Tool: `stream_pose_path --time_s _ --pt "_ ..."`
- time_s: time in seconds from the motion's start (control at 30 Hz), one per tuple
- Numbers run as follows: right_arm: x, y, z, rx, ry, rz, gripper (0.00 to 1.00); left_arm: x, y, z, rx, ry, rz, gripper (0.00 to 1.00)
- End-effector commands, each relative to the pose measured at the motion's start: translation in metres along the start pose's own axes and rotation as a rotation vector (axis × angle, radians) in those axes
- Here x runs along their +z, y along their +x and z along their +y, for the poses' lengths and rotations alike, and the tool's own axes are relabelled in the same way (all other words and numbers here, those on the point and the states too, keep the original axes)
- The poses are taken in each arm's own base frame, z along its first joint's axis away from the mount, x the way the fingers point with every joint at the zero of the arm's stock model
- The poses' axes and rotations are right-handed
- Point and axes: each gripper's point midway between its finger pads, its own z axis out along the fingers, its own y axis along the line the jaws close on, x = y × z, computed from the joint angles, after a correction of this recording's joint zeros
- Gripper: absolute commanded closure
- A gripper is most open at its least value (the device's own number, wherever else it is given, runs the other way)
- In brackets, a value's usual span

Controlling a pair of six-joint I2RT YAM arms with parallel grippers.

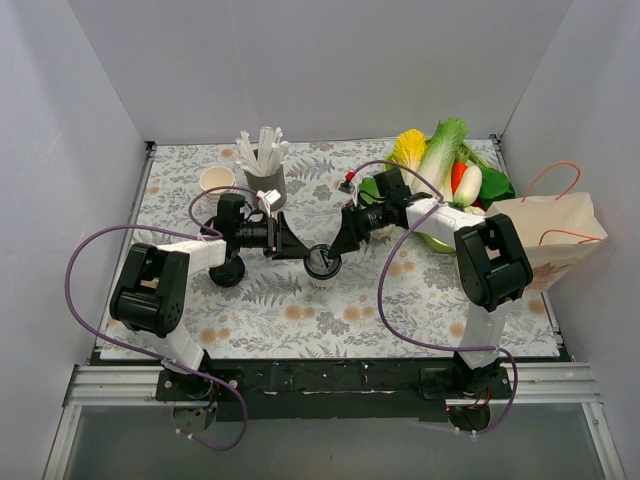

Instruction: Pack the takeout coffee

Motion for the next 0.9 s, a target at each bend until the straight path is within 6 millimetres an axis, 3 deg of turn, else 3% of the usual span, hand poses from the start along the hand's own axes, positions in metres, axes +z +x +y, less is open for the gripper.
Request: stream_pose_path --time_s 0.0,0.53,0.87 --pt "0.001 -0.011 -0.004 0.002 0.0 -0.024 0.26 0.0 -0.015 -0.005 0.045 0.006 -0.023 0.51" --pt "0.006 -0.031 -0.014 0.023 0.009 -0.046 0.26 -0.001 -0.009 -0.006 0.052 0.011 -0.009 0.51" --pt "0.008 -0.024 -0.02 0.057 0.024 -0.04 0.29 0.0 0.0 0.0 -0.015 0.02 -0.004 0.59"
